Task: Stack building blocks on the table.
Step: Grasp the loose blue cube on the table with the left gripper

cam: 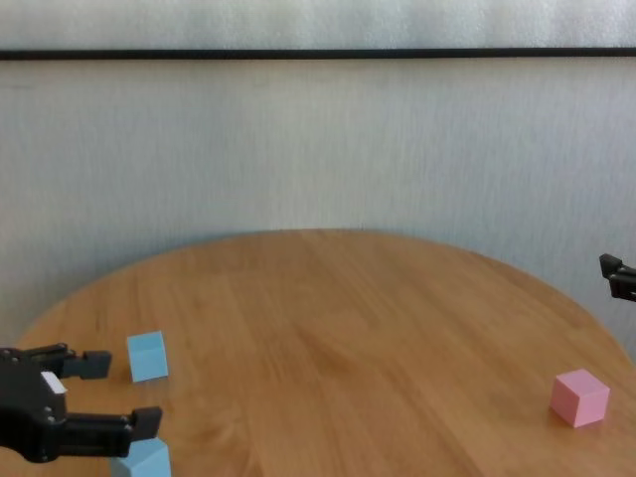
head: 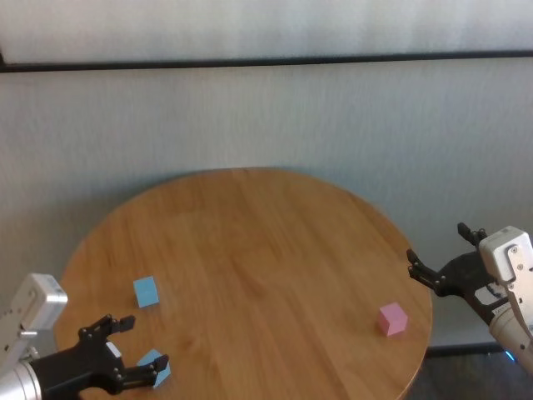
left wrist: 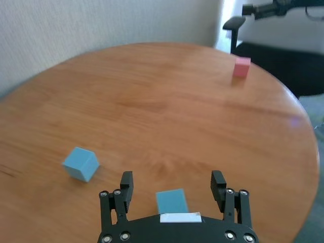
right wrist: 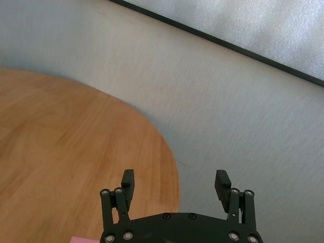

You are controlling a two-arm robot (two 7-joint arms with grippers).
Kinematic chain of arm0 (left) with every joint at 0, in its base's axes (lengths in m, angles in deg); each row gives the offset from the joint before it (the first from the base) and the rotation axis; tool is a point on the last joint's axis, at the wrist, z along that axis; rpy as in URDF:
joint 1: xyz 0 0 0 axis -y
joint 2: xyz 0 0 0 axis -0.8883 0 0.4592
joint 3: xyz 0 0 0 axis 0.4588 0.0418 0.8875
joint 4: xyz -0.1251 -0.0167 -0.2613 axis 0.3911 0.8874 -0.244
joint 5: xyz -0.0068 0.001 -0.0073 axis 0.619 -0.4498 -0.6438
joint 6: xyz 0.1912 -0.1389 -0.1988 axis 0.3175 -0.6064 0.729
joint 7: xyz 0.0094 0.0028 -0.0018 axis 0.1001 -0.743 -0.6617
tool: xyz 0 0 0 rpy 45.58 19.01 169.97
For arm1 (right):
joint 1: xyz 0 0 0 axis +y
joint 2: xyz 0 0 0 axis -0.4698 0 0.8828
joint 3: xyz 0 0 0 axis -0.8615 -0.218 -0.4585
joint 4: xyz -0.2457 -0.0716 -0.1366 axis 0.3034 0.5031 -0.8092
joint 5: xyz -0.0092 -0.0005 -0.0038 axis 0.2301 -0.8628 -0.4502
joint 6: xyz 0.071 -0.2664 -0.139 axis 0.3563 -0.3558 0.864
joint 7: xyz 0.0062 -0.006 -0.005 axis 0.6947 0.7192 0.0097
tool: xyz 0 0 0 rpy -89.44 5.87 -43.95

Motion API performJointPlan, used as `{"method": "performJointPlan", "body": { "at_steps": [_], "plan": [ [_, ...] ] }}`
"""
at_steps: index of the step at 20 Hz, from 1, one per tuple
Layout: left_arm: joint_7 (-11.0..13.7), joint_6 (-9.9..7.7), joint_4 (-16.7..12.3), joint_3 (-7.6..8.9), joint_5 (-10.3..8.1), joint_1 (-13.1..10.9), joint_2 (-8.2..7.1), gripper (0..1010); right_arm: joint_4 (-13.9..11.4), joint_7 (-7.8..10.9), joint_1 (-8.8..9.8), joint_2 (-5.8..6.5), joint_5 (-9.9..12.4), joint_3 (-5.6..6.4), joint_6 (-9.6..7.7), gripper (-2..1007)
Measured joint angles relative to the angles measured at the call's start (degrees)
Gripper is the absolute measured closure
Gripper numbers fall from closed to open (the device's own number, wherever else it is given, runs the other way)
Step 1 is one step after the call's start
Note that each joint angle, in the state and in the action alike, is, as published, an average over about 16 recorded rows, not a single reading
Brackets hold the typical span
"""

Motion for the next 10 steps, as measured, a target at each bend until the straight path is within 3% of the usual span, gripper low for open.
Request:
{"method": "performJointPlan", "body": {
  "at_steps": [10],
  "plan": [
    [-1.2,-6.49,-2.3,0.59,-0.45,-0.6,1.31,7,0.0,0.0,0.0,0.0,0.0,0.0,0.0,4]
  ]
}}
